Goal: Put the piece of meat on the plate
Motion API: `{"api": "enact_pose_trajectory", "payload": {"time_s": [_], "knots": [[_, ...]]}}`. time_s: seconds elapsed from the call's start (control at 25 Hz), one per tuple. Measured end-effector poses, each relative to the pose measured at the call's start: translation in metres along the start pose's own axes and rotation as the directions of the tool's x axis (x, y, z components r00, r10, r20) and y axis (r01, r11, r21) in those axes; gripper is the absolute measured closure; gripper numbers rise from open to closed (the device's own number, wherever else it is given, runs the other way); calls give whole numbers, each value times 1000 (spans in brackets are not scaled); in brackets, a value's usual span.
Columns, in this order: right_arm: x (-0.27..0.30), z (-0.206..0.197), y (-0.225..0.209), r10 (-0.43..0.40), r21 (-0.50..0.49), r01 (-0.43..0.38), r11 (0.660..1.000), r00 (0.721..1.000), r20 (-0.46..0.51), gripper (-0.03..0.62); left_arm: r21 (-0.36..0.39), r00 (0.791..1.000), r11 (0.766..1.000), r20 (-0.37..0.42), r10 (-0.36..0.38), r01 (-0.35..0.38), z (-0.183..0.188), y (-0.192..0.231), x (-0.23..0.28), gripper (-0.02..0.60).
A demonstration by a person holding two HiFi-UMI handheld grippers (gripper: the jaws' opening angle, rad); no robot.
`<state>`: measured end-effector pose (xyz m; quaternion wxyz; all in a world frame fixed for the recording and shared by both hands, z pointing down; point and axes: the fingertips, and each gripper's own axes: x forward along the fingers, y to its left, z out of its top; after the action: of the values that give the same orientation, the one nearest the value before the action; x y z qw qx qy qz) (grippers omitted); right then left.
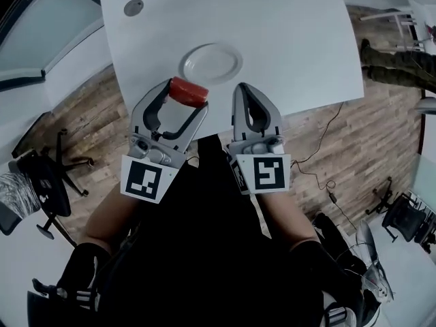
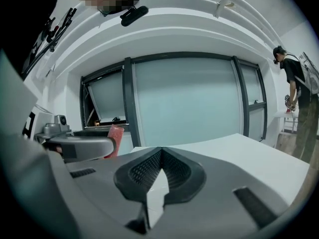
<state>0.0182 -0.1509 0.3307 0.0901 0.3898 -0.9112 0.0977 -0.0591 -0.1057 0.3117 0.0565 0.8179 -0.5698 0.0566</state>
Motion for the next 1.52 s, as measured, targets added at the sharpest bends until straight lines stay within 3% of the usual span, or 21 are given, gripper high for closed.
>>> {"api": "enact_pose_trajectory", "payload": {"time_s": [0.44,0.88,1.08,1.32,1.52], "knots": [[29,-40,-11,-7,24,9,1000,998,-65,591,-49,998,999,-61,-6,3,-41,13,27,301],[31,-75,-5,-16,47,21,999,995,-96,591,-31,992,999,-118,-37,33,-80,7,31,301],[56,-106,-29,-36,85,49,995,989,-145,591,-34,979,997,-189,-75,70,-116,20,66,301],[61,-128,-36,-67,120,89,989,982,-175,591,4,948,985,-270,-167,174,-140,9,82,301],[65,-138,-48,-78,150,108,983,978,-192,591,17,926,981,-333,-178,194,-152,7,103,301]]}}
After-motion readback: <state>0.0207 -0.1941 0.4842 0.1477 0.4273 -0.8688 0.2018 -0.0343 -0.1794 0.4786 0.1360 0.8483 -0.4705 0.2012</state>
